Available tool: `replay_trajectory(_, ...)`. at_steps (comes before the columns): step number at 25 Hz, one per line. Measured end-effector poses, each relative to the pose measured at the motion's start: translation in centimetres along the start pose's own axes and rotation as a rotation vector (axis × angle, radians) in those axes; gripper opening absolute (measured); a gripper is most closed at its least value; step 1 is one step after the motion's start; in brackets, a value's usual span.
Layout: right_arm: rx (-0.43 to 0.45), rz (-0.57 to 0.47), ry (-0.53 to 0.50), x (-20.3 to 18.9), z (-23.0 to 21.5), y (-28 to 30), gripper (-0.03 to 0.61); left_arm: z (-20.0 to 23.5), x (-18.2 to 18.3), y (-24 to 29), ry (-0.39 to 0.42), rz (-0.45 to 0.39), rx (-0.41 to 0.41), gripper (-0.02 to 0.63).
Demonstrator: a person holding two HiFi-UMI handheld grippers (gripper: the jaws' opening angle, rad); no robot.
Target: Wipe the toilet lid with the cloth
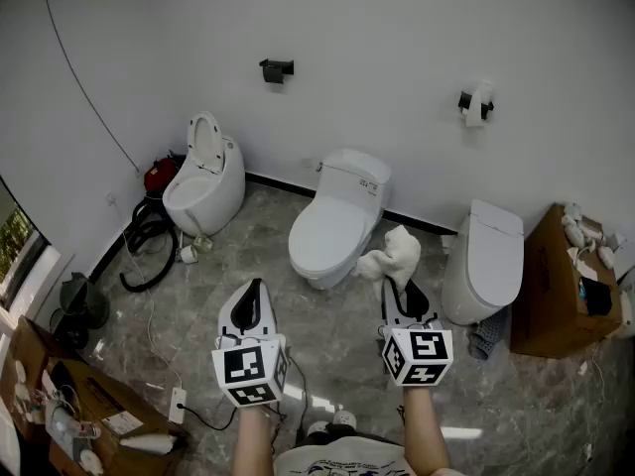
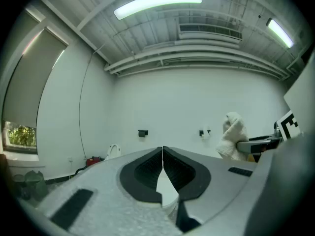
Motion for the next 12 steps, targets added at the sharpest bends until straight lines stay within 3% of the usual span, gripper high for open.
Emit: replay_trajectory(12, -0.003, 0.005, 0.008, -0.21, -0.76, 0.58, 0.098, -0.22, -0.85, 0.73, -0.006, 0.014, -0.012, 0.011)
Point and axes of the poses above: the fingertips, and each gripper's own axes: y forward along the fingers, z to its left, x out of its top, the point moved 7 cm from there along -y, backward along the fingers, and after that the axes turned 2 degrees about x, right-handed, at the moved point
